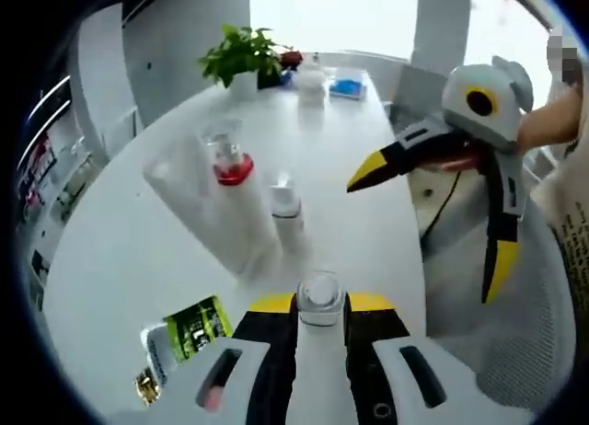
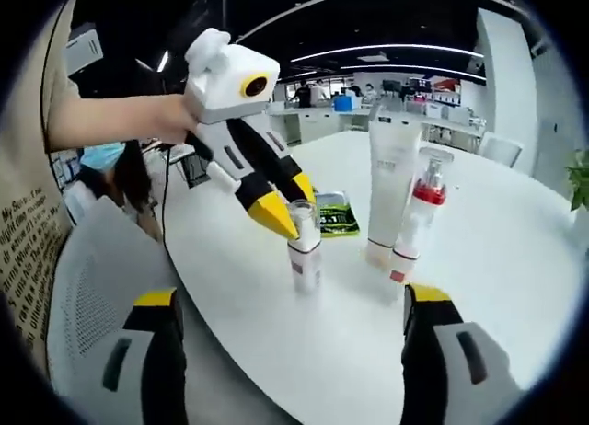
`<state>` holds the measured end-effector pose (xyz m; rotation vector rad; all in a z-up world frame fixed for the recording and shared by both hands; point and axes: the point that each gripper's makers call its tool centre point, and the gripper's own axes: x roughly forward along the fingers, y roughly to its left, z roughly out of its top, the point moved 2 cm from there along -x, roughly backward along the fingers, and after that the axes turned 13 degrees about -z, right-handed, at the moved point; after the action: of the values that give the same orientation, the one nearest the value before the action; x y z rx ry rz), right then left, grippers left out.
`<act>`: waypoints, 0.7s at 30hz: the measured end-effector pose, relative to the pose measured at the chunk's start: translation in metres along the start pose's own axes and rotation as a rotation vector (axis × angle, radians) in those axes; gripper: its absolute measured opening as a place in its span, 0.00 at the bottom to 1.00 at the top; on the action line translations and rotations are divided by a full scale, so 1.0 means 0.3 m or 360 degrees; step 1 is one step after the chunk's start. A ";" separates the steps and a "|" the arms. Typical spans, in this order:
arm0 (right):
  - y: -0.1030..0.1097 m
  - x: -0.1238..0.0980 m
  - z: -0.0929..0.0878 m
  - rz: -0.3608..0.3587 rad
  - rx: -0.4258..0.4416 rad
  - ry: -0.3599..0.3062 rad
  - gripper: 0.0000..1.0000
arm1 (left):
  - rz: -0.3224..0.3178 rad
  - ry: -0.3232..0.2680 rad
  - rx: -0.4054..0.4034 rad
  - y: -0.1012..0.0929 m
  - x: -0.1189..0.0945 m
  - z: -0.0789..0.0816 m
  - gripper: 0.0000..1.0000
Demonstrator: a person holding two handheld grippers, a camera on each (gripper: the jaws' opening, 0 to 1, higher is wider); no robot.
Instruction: Arrange the skincare products in the storage area until every visible bottle or jar stands upright without overlapping.
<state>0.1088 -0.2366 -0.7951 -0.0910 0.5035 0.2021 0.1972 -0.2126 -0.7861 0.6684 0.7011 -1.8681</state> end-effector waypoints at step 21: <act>0.015 -0.006 -0.019 0.0013 0.0012 0.0043 1.00 | -0.0036 -0.0030 0.0102 0.116 0.104 0.146 0.15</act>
<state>0.1036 -0.2332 -0.7993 -0.0845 0.5316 0.2072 0.2123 -0.2750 -0.7845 0.6860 0.6412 -1.9219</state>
